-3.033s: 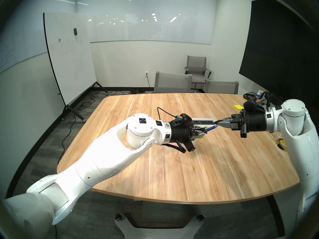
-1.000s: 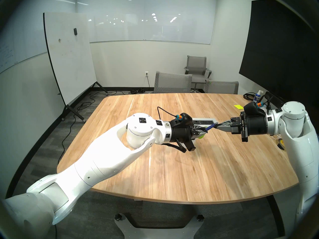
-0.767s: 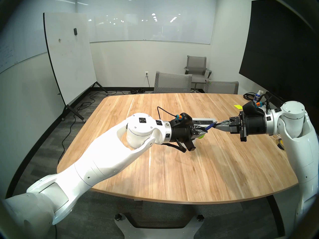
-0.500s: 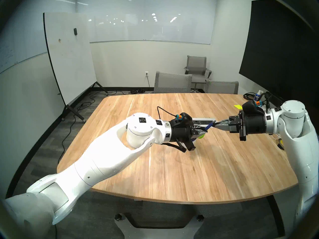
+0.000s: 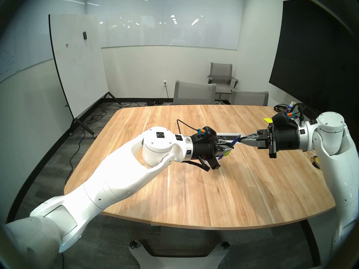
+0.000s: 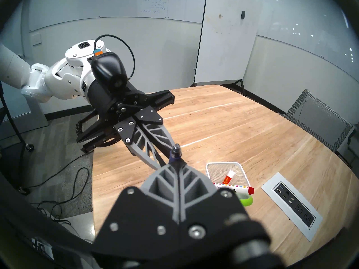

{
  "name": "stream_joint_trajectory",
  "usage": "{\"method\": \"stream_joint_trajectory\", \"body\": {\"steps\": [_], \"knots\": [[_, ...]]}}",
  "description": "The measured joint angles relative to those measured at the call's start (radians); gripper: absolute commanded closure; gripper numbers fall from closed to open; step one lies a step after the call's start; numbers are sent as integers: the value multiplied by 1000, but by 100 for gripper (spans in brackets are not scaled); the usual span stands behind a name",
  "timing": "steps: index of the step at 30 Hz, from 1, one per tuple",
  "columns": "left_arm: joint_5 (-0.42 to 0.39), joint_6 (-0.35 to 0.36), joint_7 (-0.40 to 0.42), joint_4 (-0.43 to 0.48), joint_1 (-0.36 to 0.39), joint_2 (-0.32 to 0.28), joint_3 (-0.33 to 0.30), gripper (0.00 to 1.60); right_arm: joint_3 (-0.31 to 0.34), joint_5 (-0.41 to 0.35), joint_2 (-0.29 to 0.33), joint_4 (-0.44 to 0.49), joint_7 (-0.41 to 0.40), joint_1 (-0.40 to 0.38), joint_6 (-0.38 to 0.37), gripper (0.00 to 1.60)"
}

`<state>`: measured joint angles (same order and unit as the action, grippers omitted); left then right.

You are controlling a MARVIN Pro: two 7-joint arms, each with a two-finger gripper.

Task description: Place the pen, the marker, and the scissors into the pen holder

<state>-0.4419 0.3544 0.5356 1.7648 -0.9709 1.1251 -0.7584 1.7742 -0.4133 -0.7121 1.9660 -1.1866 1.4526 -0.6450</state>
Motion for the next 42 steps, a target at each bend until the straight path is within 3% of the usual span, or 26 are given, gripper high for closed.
{"method": "stream_joint_trajectory", "body": {"steps": [14,42], "knots": [[-1,0,1,1,0,0,1,160,-3,-1,12,3,2,3,0,160],[-1,-1,3,0,0,0,2,160,-27,68,51,-133,-44,-32,48,160]]}}
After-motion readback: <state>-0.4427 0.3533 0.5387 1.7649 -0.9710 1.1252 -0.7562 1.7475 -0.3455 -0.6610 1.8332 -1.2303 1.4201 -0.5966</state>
